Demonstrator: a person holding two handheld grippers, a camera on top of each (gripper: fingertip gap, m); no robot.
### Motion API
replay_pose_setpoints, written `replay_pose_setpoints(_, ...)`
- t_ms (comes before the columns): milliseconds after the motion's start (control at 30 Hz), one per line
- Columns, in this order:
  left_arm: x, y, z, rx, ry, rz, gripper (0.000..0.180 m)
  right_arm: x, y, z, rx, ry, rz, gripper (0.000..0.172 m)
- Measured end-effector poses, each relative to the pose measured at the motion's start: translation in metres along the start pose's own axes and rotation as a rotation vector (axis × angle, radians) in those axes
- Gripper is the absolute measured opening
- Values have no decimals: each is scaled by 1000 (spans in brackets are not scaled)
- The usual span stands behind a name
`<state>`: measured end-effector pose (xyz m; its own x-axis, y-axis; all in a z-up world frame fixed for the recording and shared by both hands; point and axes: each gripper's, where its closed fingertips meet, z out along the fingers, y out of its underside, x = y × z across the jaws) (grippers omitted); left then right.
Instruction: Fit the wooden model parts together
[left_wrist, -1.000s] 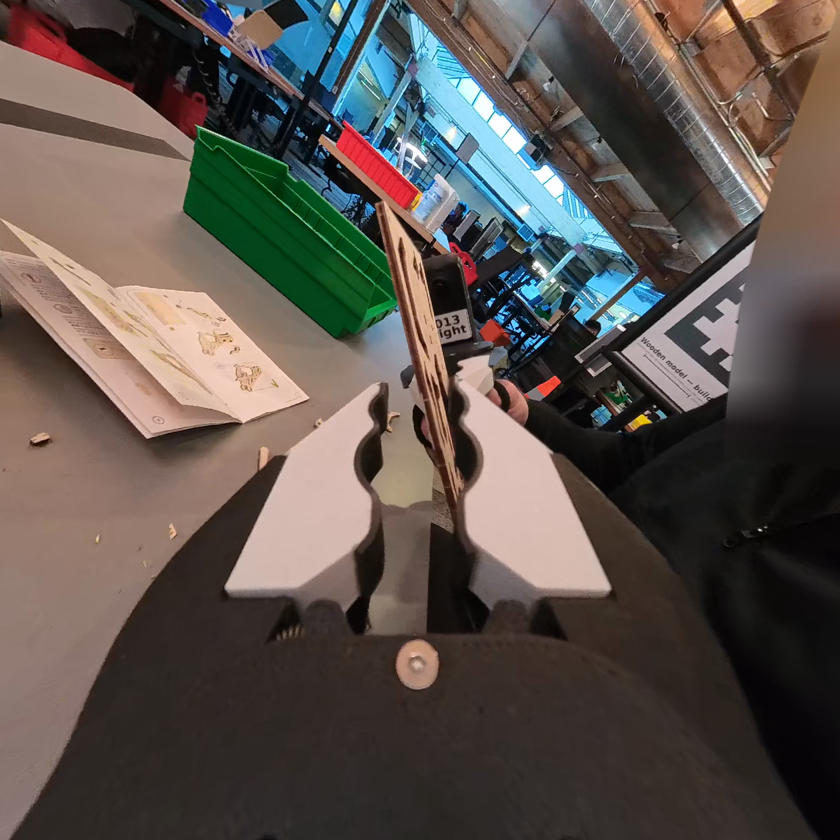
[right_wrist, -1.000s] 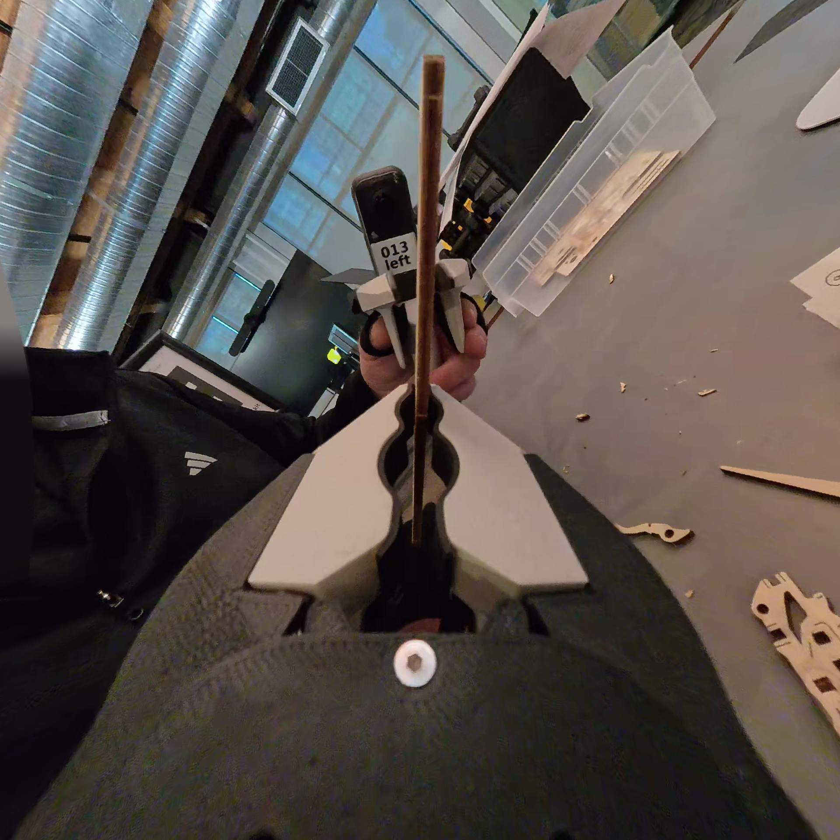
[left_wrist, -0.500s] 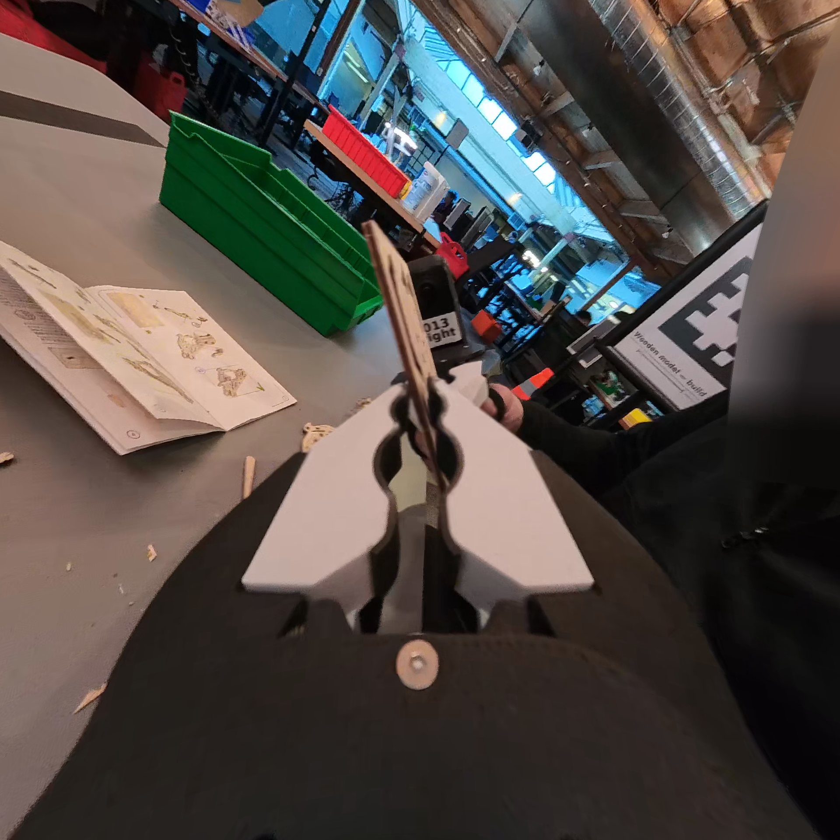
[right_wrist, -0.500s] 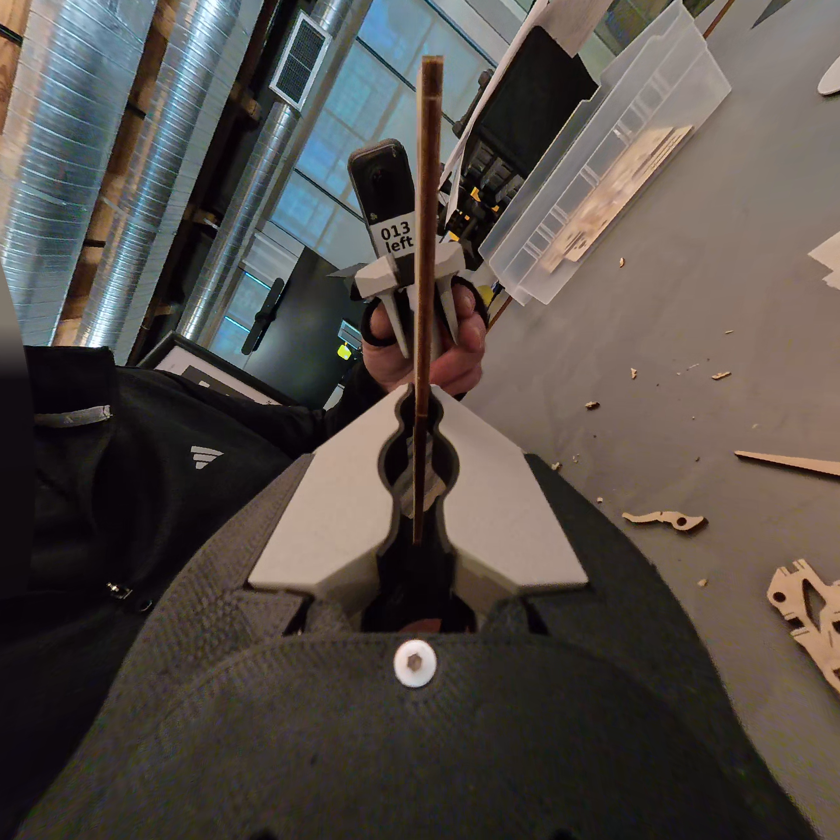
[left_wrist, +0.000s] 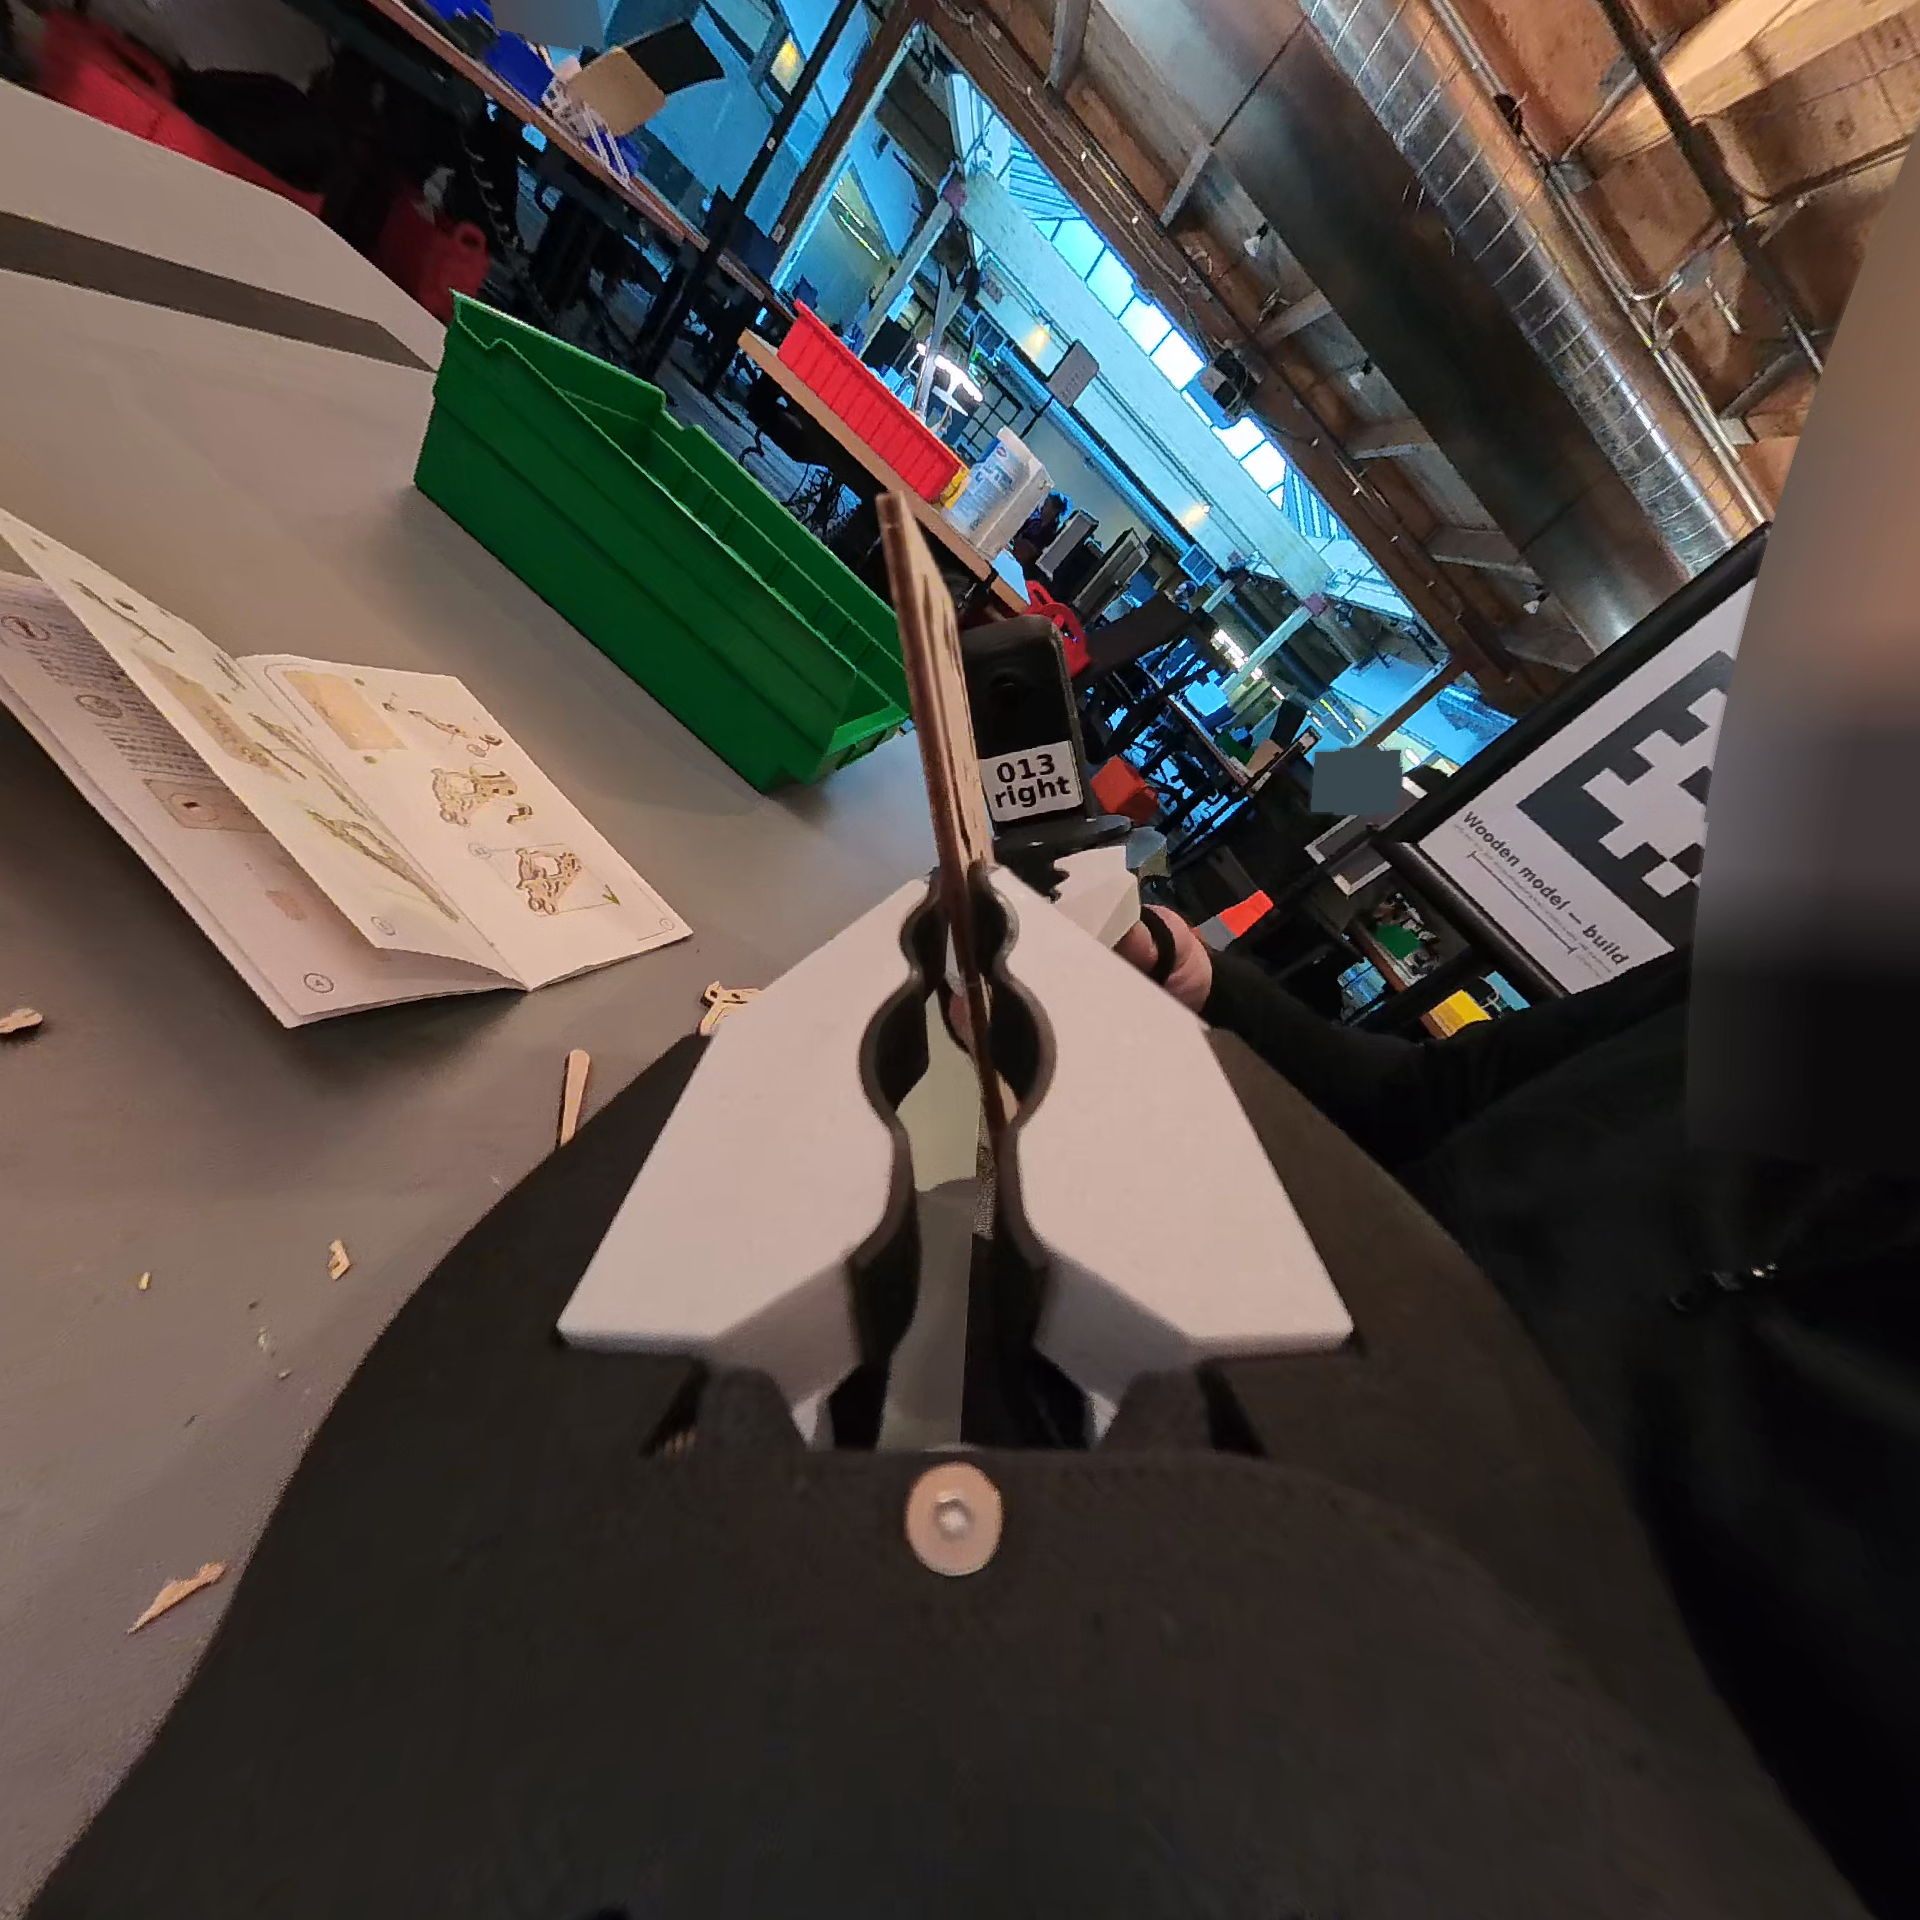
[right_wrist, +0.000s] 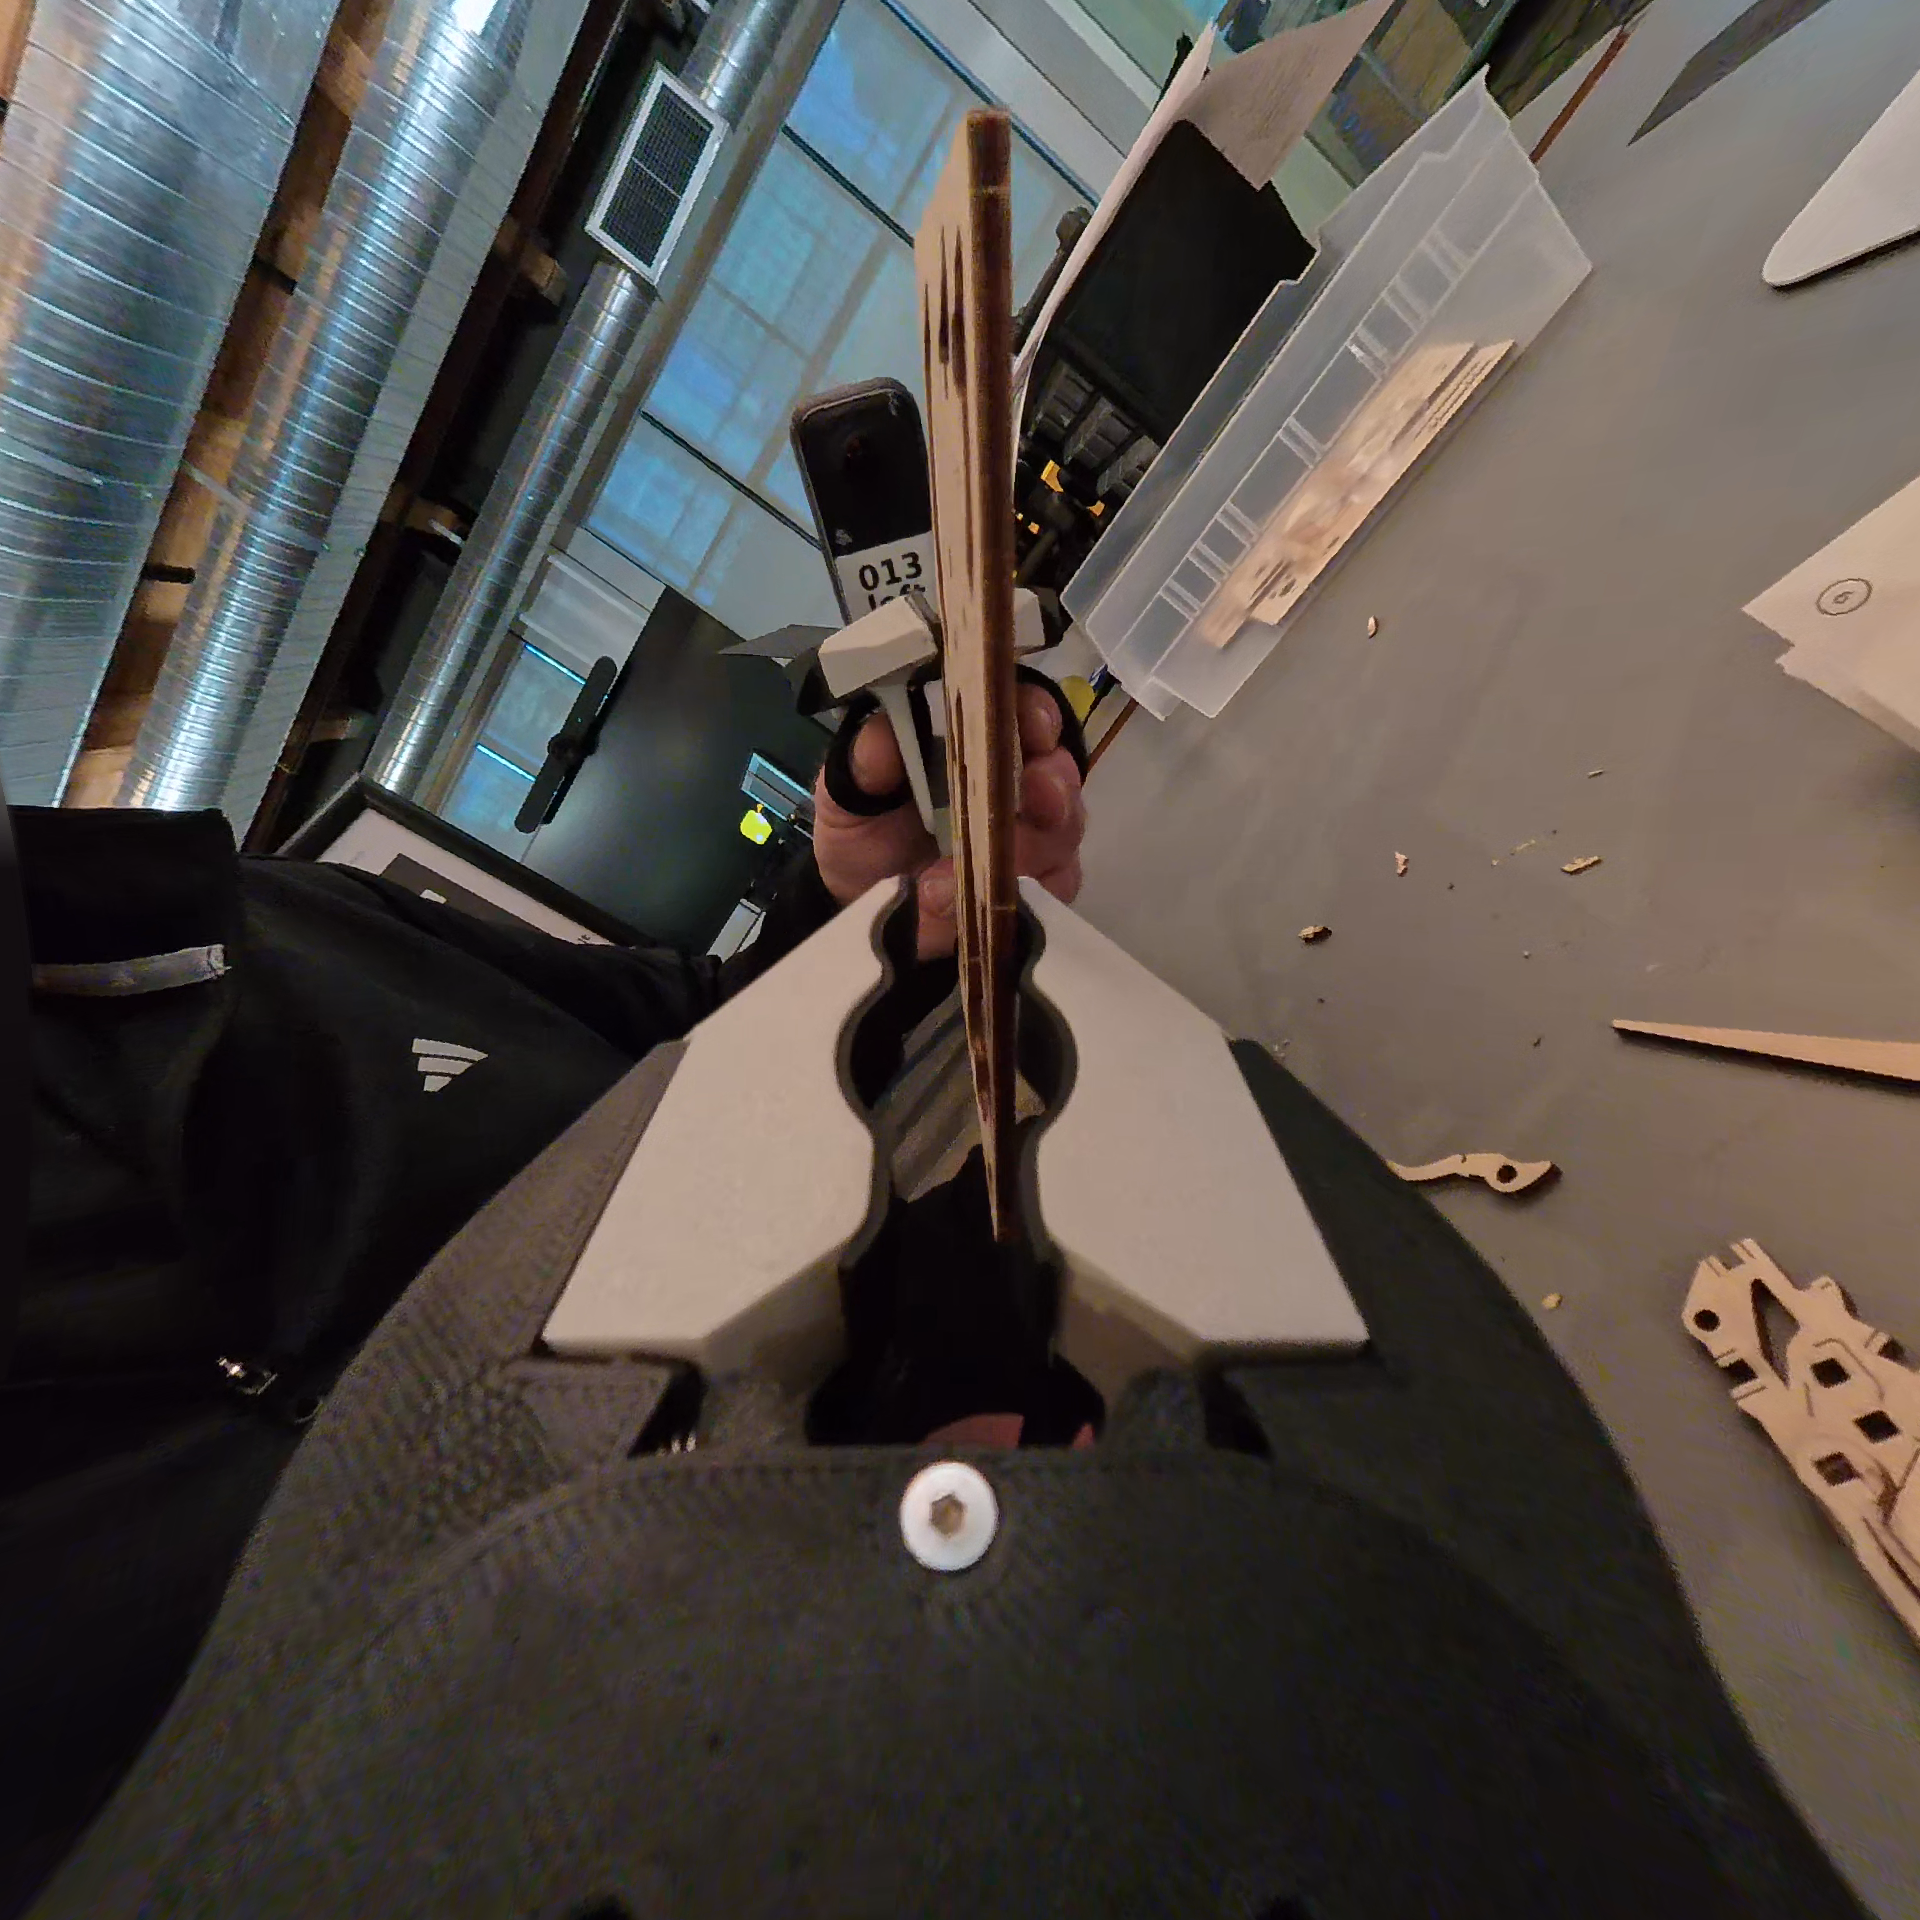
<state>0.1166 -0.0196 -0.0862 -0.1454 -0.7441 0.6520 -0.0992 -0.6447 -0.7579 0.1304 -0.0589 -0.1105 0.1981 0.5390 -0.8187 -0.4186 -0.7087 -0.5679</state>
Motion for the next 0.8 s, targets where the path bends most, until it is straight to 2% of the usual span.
replay_pose_setpoints(333, -9, -14, -8, 94, -6, -82, 1, 6, 8, -4, -13, 24, -7, 10)
replay_pose_setpoints(500, -9, -16, -9, 114, 5, -109, 1, 5, 11, -3, -23, 31, -18, 1)
replay_pose_setpoints(800, -12, -13, -10, 120, 0, -138, 1, 9, 12, -4, -20, 30, 3, 1)
